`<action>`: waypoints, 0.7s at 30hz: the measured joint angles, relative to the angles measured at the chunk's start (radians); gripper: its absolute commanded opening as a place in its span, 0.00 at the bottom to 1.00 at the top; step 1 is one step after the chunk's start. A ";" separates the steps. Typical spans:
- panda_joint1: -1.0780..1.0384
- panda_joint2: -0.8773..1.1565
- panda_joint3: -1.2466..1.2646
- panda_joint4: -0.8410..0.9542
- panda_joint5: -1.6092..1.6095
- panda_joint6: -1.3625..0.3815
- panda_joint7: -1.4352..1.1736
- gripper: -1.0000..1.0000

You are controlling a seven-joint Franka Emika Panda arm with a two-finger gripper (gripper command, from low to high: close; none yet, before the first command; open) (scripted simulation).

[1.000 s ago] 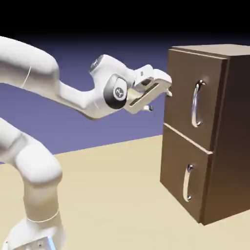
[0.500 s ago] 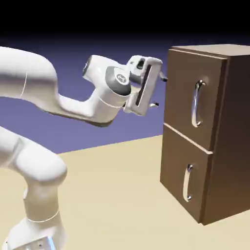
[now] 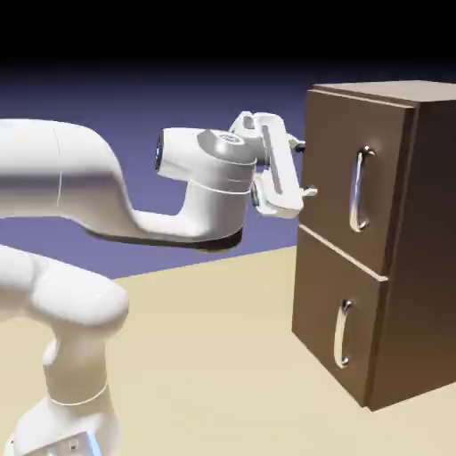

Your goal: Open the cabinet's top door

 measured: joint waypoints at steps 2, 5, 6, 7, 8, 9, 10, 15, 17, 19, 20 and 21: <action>0.027 -0.016 -0.033 0.010 -0.087 -0.005 -0.034 1.00; 0.067 -0.039 -0.081 0.025 -0.217 -0.012 -0.084 1.00; 0.080 -0.047 -0.098 0.030 -0.261 -0.015 -0.101 1.00; 0.093 -0.054 -0.114 0.035 -0.304 -0.017 -0.117 1.00; 0.106 -0.062 -0.130 0.041 -0.348 -0.020 -0.134 1.00; 0.120 -0.070 -0.146 0.046 -0.391 -0.022 -0.151 1.00; 0.133 -0.078 -0.163 0.051 -0.435 -0.025 -0.168 1.00; 0.200 -0.116 -0.244 0.076 -0.652 -0.037 -0.251 1.00; 0.205 -0.119 -0.250 0.078 -0.669 -0.038 -0.258 1.00; 0.276 -0.095 -0.287 0.128 -0.678 -0.055 -0.252 1.00; 0.314 -0.082 -0.306 0.154 -0.683 -0.064 -0.249 1.00; 0.348 -0.070 -0.324 0.178 -0.688 -0.072 -0.247 1.00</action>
